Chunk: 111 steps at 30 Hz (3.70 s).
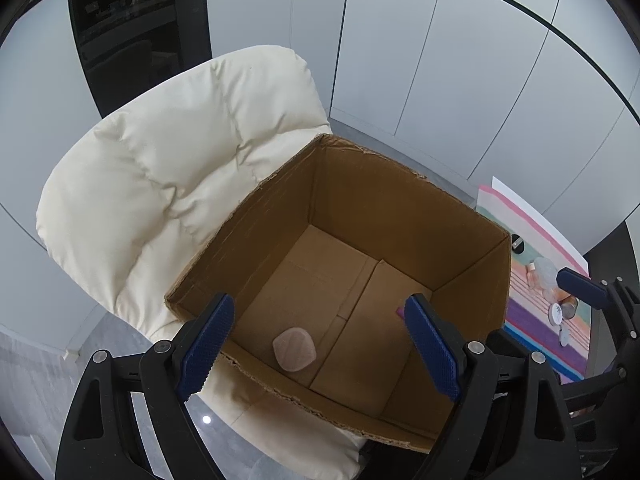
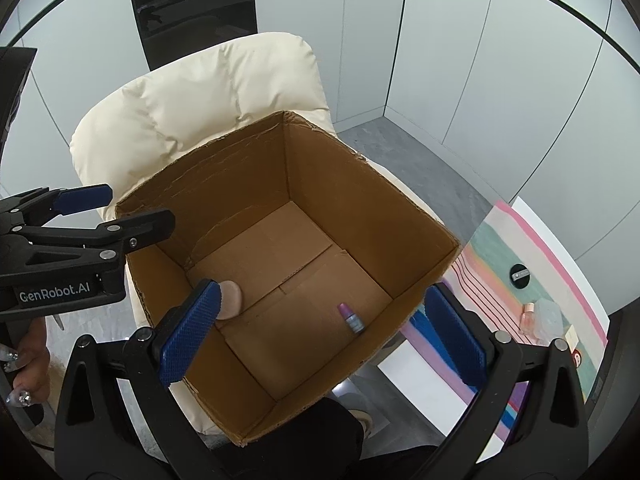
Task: Organize objects
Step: 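Withdraw both tools from the box back toward the table, then grasp the white round compact with the left tool while the right tool grasps the small white case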
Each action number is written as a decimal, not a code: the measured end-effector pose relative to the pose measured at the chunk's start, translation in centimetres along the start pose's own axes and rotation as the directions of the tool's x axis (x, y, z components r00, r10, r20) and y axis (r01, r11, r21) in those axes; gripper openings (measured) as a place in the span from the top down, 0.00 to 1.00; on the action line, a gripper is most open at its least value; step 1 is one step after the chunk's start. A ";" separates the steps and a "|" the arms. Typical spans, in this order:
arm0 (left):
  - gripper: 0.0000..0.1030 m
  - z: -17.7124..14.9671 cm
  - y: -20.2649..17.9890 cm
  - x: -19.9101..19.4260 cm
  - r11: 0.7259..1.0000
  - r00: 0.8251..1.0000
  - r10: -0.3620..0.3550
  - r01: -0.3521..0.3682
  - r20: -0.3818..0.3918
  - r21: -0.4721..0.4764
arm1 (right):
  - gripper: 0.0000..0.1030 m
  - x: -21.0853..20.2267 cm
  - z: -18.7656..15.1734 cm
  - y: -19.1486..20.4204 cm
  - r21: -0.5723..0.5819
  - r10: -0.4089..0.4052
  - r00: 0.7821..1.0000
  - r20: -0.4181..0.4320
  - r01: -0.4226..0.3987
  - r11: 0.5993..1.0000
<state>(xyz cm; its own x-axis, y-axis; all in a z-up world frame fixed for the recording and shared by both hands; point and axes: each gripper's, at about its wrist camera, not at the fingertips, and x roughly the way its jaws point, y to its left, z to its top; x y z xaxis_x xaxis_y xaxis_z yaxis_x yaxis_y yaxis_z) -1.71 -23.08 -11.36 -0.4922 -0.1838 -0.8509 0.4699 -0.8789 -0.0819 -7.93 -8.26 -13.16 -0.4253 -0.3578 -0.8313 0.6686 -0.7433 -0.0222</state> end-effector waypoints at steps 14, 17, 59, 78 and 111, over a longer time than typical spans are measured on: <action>0.14 -3.7 -0.1 -3.4 1.000 1.000 0.013 -0.013 0.001 -0.010 | 0.00 -3.6 -3.1 -0.1 0.060 -0.004 1.000 -0.029 0.006 0.998; 0.14 -4.6 -0.2 -4.1 1.000 1.000 0.000 0.000 -0.004 -0.028 | 0.00 -4.8 -4.3 -0.4 0.080 -0.010 0.999 -0.031 0.012 0.997; 0.14 -9.3 -11.5 -2.5 0.982 0.996 -0.043 0.055 -0.073 0.181 | 0.00 -12.4 -13.6 -9.4 0.309 -0.114 0.993 -0.005 0.110 0.945; 0.14 -11.6 -30.7 -2.1 0.834 0.964 -0.214 0.263 -0.155 0.485 | 0.00 -20.5 -24.8 -21.8 0.578 -0.335 0.939 -0.084 0.319 0.751; 0.14 -11.3 -44.4 4.4 0.758 0.960 -0.181 0.275 -0.214 0.592 | 0.00 -13.6 -30.7 -34.1 0.649 -0.333 0.934 -0.132 0.335 0.683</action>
<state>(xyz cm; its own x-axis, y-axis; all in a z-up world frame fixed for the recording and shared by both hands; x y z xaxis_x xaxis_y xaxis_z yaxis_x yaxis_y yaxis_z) -16.42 20.12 -17.34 -0.4011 0.0767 -0.9128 -0.2126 -0.9771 0.0114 -6.25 39.26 -18.13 -0.5393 -0.0124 -0.8420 -0.0815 -0.9944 0.0668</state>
